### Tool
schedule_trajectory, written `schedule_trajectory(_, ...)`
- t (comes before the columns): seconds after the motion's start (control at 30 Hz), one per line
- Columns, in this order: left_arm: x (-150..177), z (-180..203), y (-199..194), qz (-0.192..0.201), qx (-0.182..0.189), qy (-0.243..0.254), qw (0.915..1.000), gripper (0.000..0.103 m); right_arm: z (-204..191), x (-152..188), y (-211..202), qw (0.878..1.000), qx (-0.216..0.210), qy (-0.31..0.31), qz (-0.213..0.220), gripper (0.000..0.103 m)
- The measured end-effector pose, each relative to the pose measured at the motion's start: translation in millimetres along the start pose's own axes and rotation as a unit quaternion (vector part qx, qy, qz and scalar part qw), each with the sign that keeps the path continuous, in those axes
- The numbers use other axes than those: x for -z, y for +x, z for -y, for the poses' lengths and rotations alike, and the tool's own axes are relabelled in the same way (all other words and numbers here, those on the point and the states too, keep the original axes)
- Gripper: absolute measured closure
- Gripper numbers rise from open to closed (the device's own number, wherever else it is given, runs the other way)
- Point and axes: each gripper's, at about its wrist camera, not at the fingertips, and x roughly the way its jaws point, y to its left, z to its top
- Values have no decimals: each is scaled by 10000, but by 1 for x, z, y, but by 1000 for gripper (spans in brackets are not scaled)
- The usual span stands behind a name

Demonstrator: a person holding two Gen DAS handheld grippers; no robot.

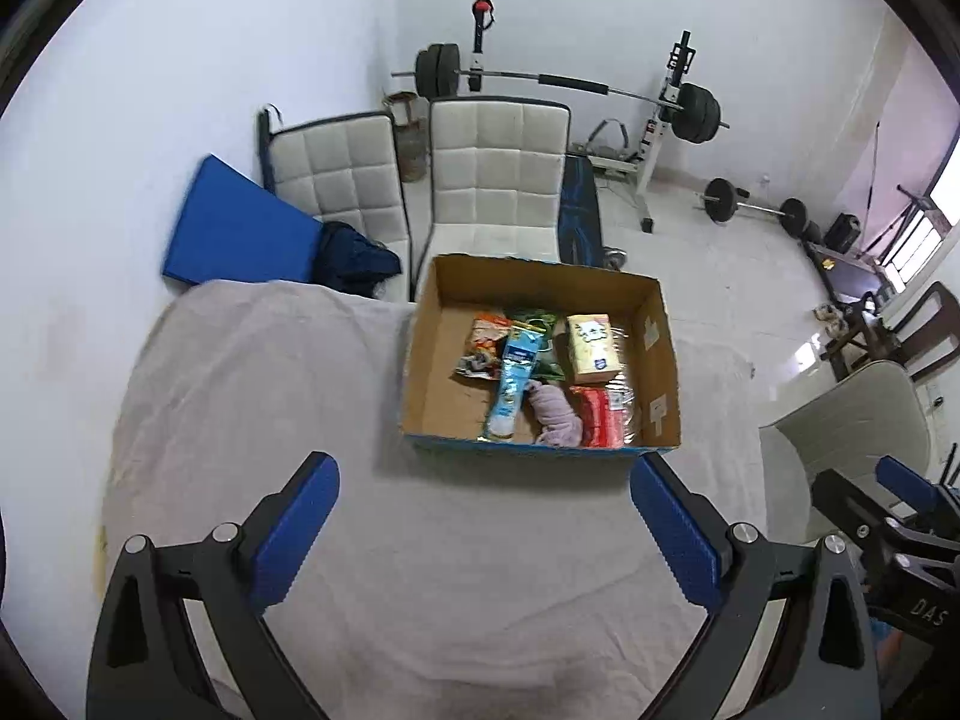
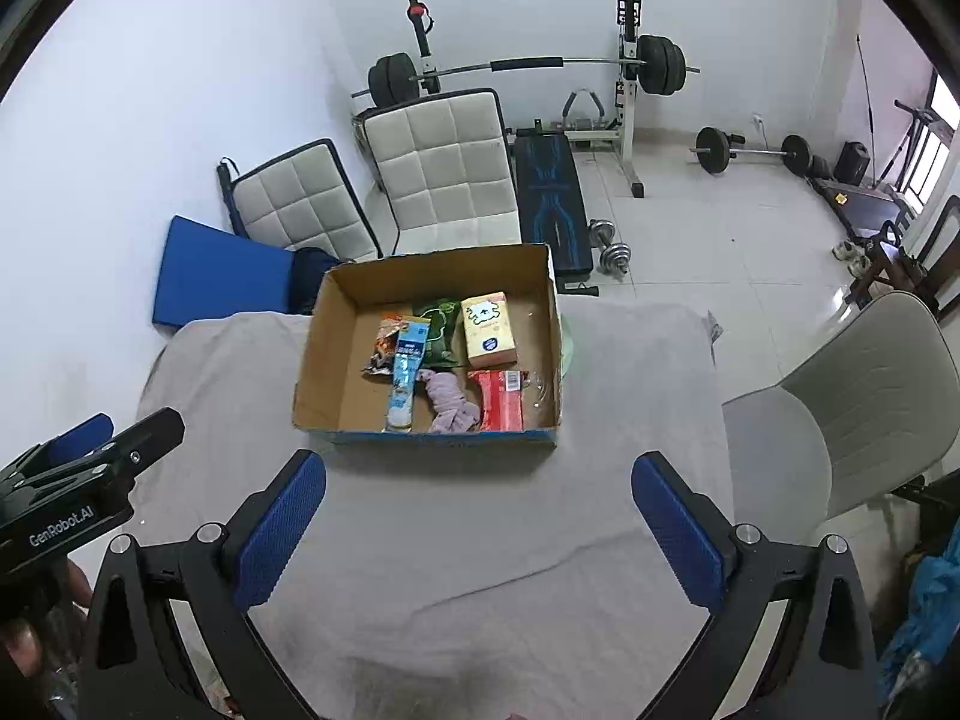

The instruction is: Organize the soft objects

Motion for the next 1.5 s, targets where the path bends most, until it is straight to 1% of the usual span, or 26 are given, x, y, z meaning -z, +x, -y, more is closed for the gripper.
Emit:
schedule_trajectory(0.1, 6, 2, -16, 93, -10, 6, 10000, 3, -1, 10, -24, 9999, 21, -18, 105, 0)
schedule_trajectory(0.23, 13, 6, -33, 120, 88, 45, 9999, 3, -3, 20, -51, 9997, 78, -83, 196, 0)
schedule_trajectory(0.37, 19, 7, -45, 207, 104, 54, 9997, 3, -4, 26, -62, 9997, 109, -104, 205, 0)
schedule_trajectory(0.47, 19, 9, -47, 239, 58, 65, 9997, 3, -4, 31, -69, 9997, 96, -120, 170, 0)
schedule_trajectory(0.53, 19, 9, -48, 310, 52, 34, 9995, 3, -4, 32, -73, 9995, 139, -121, 240, 0)
schedule_trajectory(0.6, 19, 7, -50, 397, 102, -44, 9991, 0, -3, 30, -73, 9992, 198, -120, 313, 0)
schedule_trajectory(0.7, 21, 6, -53, 509, 106, -52, 9986, 0, -1, 26, -73, 9987, 265, -72, 423, 0)
schedule_trajectory(0.87, 19, 9, -57, 585, 77, 0, 9983, 0, 1, 19, -74, 9977, 349, -40, 588, 0)
schedule_trajectory(1.13, 17, 16, -59, 631, 60, 63, 9980, 0, 2, 12, -78, 9965, 431, -45, 720, 0)
schedule_trajectory(1.5, 16, 20, -58, 631, 65, 93, 9979, 0, 3, 11, -83, 9955, 464, -55, 826, 0)
